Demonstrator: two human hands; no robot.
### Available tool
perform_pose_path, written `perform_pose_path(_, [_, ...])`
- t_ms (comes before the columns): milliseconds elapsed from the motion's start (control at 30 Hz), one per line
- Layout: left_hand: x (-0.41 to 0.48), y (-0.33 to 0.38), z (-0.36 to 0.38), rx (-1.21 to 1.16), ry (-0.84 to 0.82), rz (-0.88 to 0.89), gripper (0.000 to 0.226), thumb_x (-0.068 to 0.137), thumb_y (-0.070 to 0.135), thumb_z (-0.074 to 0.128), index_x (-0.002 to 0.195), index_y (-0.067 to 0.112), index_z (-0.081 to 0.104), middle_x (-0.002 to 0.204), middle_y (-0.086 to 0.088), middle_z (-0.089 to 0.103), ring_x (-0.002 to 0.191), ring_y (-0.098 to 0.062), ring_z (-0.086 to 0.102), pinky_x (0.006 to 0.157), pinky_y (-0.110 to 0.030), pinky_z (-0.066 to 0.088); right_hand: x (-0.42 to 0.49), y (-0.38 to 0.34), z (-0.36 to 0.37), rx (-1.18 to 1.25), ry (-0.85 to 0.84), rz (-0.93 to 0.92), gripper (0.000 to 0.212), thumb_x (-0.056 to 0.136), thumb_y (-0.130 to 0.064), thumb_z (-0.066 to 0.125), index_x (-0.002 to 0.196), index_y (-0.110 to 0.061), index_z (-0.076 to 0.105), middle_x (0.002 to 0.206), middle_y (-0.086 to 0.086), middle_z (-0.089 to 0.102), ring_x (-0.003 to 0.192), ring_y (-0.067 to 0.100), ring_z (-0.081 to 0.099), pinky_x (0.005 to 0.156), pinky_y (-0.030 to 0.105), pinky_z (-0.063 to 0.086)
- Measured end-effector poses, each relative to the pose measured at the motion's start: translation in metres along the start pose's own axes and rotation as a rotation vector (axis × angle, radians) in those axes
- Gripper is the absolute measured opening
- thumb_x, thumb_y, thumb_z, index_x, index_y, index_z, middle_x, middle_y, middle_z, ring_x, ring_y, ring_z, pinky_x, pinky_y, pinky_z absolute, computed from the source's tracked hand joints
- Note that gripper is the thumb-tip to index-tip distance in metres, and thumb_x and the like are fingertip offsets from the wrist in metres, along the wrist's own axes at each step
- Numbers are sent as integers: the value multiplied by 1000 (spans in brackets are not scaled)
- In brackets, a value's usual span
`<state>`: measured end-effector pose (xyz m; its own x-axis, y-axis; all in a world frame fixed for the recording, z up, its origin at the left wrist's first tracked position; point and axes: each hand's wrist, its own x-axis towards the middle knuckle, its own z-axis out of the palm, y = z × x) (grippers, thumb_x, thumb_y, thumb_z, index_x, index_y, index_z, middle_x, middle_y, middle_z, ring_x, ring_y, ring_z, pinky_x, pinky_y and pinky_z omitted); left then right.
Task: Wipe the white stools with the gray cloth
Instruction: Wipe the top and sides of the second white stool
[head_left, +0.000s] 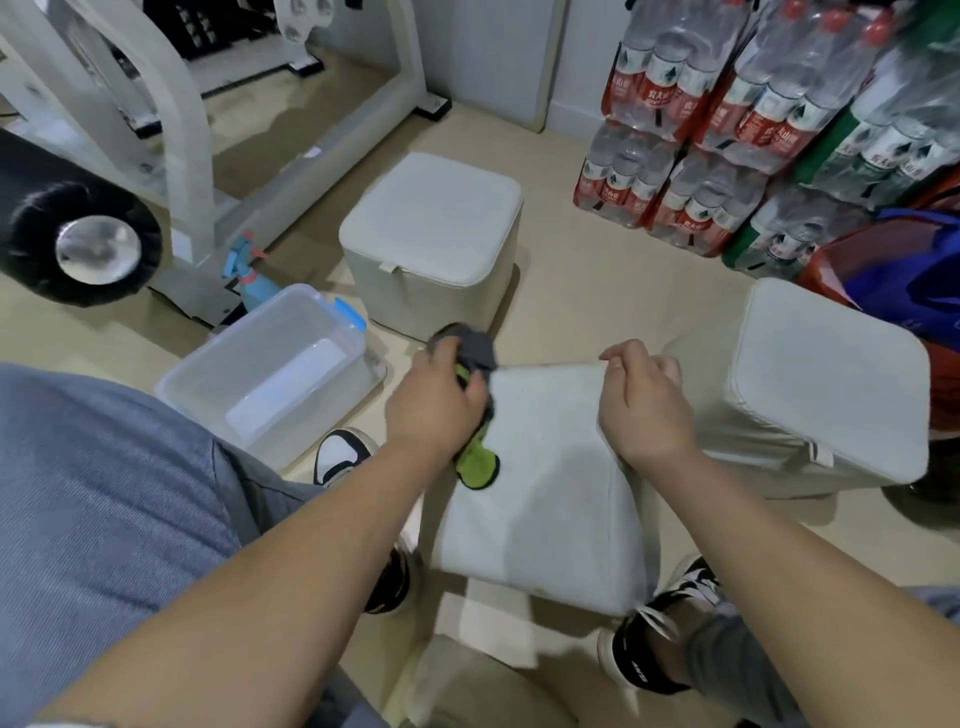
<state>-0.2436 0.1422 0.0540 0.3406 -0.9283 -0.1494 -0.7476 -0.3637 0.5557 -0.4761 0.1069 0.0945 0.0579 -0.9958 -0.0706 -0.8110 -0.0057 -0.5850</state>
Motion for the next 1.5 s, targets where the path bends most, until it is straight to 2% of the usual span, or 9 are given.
perform_pose_path(100, [0, -13, -11, 3, 25, -143, 37, 99, 42, 52, 123, 14, 53, 117, -18, 67, 102, -40, 64, 77, -41, 50, -2, 2, -2, 0, 20, 38, 29, 111, -24, 32, 123, -19, 57, 109, -10, 56, 133, 25, 42, 86, 40, 42])
perform_pose_path(333, [-42, 70, -5, -86, -70, 494, 54, 94, 52, 54, 142, 29, 49, 127, -5, 64, 112, -31, 64, 84, -42, 54, 5, 0, 0, 226, -73, 10, 24, 112, -21, 41, 121, -20, 63, 115, 0, 58, 133, 23, 45, 101, 34, 41])
perform_pose_path(533, [6, -1, -20, -2, -26, -166, 40, 98, 43, 51, 131, 18, 51, 119, -15, 67, 106, -38, 64, 78, -40, 50, 1, -13, -3, 157, -148, -16, 26, 111, -29, 40, 122, -23, 63, 106, -25, 56, 131, 10, 34, 102, 39, 39])
perform_pose_path(667, [-14, 41, -28, -130, 3, 35, 37, 96, 38, 56, 129, 22, 58, 119, -7, 69, 106, -32, 64, 82, -39, 52, 8, -26, -1, 319, -283, 18, 32, 102, -43, 46, 102, -29, 74, 114, -3, 67, 118, 4, 51, 96, 34, 47])
perform_pose_path(833, [-34, 79, -28, -247, -26, 324, 50, 93, 49, 65, 139, 32, 52, 126, 4, 66, 110, -19, 62, 84, -33, 50, 10, -33, -10, 665, -352, 132, 19, 107, -3, 50, 106, -11, 67, 94, 7, 73, 73, 7, 67, 62, 21, 53])
perform_pose_path(933, [-37, 60, -25, -159, -75, 245, 55, 92, 52, 61, 143, 38, 46, 128, 4, 64, 110, -20, 63, 85, -37, 54, 8, -28, -7, 452, -299, 77, 19, 105, -19, 52, 94, -19, 67, 118, 21, 63, 90, 14, 64, 68, 15, 52])
perform_pose_path(1067, [-17, 20, -34, -74, -85, 40, 48, 92, 49, 58, 137, 33, 51, 117, -2, 69, 106, -29, 66, 82, -38, 54, 7, -30, -8, 373, -272, 65, 24, 79, -42, 51, 91, -39, 72, 120, 3, 69, 115, 14, 64, 103, 42, 54])
perform_pose_path(1233, [-2, -35, -54, 55, -134, -280, 37, 95, 47, 56, 119, 19, 54, 116, -11, 70, 109, -36, 64, 84, -39, 50, 1, -31, -9, 301, -209, 102, 24, 82, -49, 48, 95, -41, 67, 116, -4, 64, 107, 6, 62, 99, 43, 55])
perform_pose_path(1500, [-33, 61, -39, -168, -129, 362, 52, 93, 56, 59, 142, 38, 51, 130, 2, 67, 115, -22, 63, 94, -40, 54, 6, -39, -11, 631, -236, 189, 19, 93, -5, 67, 77, -15, 65, 77, -1, 70, 74, 16, 62, 65, 28, 48])
